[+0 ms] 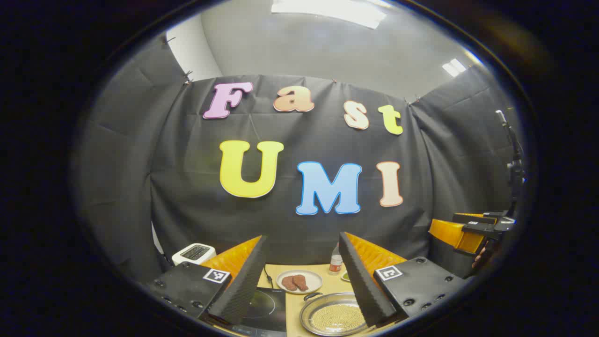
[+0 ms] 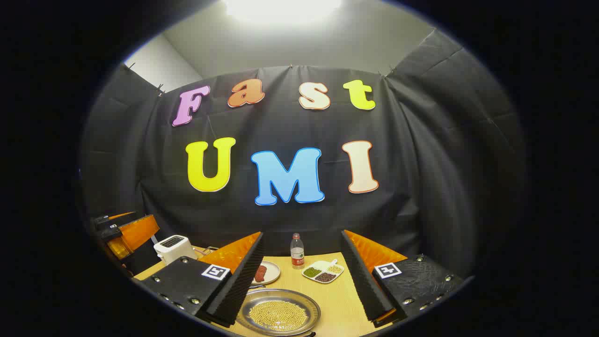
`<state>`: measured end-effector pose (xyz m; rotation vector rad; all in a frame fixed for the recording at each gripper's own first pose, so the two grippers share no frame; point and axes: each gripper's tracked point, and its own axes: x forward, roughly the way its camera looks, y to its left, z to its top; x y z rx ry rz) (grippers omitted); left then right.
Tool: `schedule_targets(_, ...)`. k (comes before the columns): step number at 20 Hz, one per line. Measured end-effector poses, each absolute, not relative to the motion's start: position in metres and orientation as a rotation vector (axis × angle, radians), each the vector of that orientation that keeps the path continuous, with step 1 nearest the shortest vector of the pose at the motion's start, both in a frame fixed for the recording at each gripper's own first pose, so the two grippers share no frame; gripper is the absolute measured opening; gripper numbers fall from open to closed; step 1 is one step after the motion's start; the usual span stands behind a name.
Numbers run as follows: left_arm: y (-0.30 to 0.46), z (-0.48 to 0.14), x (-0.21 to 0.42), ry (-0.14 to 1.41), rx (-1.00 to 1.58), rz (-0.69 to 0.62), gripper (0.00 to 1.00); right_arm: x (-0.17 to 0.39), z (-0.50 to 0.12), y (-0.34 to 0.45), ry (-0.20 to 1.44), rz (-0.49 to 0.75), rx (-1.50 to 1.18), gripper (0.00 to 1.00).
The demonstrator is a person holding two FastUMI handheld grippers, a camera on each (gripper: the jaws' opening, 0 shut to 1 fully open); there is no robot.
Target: First push the handle of the pot to place it horizontally, then grasp the pot with both hands and set it on the induction cooktop.
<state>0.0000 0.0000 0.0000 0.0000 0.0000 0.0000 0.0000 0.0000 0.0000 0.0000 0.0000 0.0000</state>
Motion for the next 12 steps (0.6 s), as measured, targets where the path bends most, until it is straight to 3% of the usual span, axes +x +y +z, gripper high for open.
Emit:
schedule_targets(3, 0.006, 0.002, 0.002, -0.006, -0.003, 0.009, 0.93, 0.005, -0.001, 0.003, 0.008, 0.006, 0.007, 0.96)
schedule_targets(6, 0.01, 0.004, 0.005, -0.003, -0.004, 0.015, 1.0, 0.008, -0.002, 0.007, 0.01, 0.013, 0.005, 0.96)
schedule_targets(12, 0.012, 0.006, 0.008, -0.006, 0.006, 0.016, 1.0, 0.014, -0.003, 0.005, 0.011, 0.012, 0.003, 0.96)
